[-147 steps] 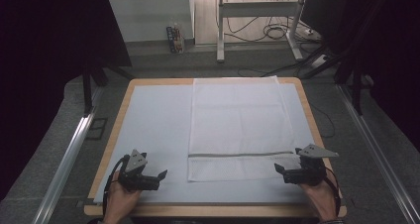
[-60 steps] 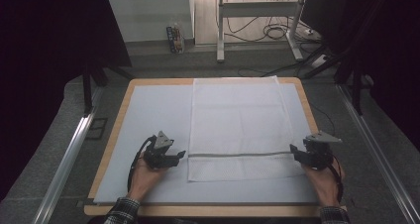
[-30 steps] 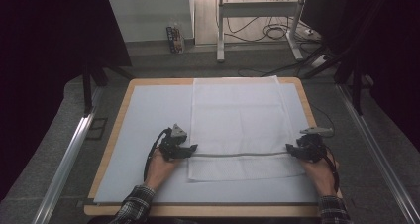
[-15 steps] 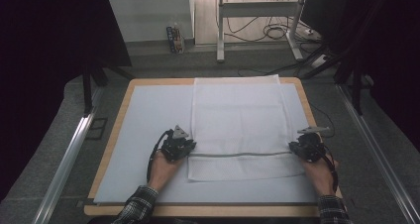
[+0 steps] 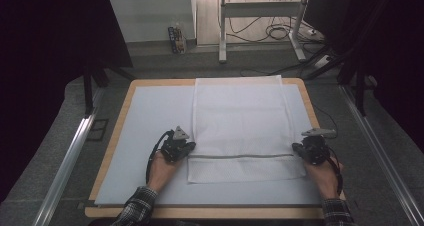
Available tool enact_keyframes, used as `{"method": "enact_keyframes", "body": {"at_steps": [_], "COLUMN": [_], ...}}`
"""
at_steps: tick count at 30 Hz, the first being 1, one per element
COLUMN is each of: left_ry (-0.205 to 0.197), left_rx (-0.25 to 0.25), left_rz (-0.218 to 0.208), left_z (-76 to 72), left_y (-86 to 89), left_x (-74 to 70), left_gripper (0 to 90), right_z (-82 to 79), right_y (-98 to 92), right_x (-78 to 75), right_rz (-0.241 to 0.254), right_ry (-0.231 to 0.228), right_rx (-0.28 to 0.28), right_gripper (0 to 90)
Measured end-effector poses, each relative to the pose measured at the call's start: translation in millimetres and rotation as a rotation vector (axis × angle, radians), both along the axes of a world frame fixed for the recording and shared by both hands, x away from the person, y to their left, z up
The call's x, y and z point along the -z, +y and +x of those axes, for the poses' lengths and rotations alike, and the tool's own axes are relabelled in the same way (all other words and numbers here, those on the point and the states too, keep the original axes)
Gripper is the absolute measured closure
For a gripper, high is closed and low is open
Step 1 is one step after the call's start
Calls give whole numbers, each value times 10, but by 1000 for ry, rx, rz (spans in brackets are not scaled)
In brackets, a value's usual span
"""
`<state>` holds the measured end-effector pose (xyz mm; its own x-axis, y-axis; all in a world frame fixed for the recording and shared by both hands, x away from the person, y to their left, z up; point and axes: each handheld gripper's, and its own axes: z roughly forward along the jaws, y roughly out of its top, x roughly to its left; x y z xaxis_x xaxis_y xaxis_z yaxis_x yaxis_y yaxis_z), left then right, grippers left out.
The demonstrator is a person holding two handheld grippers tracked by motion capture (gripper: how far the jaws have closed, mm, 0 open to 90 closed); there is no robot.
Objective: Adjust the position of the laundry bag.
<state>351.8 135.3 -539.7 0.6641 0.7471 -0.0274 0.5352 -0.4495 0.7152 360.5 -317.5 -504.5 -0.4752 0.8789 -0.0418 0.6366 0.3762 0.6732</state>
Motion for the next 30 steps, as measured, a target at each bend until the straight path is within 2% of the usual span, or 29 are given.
{"method": "enact_keyframes", "body": {"at_steps": [10,16,24,30], "left_ry": [64,48,71,65], "left_rx": [20,67,66,77], "left_rz": [-31,15,2,7], "left_z": [-38,-143,-240,-349], "left_y": [145,233,461,596], "left_x": [-38,-96,-159,-208], "left_gripper": [886,884,882,881], "right_z": [-93,-130,-227,-313], "right_y": [37,115,294,411], "right_x": [-18,-19,-42,-54], "right_rz": [14,3,-11,-29], "right_ry": [10,22,20,9], "right_rx": [-63,-105,-188,-247], "right_gripper": [869,868,868,866]}}
